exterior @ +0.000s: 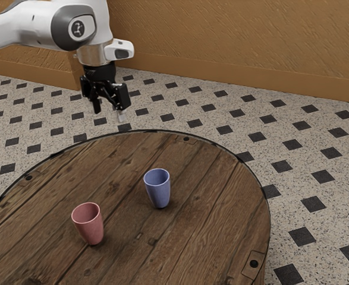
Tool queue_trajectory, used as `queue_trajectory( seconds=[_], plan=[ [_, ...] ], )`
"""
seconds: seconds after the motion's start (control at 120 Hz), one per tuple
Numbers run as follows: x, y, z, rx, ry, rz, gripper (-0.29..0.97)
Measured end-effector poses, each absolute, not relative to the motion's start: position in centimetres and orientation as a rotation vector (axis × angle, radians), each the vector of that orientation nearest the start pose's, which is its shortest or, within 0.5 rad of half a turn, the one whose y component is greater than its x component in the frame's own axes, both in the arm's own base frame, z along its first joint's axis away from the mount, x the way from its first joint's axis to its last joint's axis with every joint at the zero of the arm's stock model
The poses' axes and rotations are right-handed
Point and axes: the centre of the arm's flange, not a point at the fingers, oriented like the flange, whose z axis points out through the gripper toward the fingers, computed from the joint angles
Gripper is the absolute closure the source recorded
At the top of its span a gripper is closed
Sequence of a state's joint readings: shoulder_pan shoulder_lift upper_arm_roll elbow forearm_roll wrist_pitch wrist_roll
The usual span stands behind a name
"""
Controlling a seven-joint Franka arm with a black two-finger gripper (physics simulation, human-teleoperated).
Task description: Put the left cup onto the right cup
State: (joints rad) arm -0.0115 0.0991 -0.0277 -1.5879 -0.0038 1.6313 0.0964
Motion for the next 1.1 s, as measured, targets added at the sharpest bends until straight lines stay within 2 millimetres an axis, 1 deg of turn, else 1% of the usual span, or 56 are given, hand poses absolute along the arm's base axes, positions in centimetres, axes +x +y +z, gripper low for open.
queue_trajectory(
  seconds=[0.133,0.233,0.383,0.483,0.542,0.733,0.908,1.1],
  plan=[
    [58.6,-2.4,56.5,-3.141,0.22,0.079,0.0],
    [58.6,-2.2,55.7,-3.142,0.219,0.087,0.0],
    [58.1,-1.8,52.9,-3.162,0.201,0.124,0.0],
    [57.7,-1.6,51.3,-3.18,0.188,0.138,0.0],
    [57.1,-1.6,50.2,-3.187,0.181,0.148,0.0],
    [55.7,-1.5,47.4,-3.2,0.166,0.154,0.0],
    [54.0,-1.4,43.8,-3.222,0.139,0.179,0.0],
    [52.0,-1.1,41.5,-3.23,0.111,0.14,0.0]
  ],
)
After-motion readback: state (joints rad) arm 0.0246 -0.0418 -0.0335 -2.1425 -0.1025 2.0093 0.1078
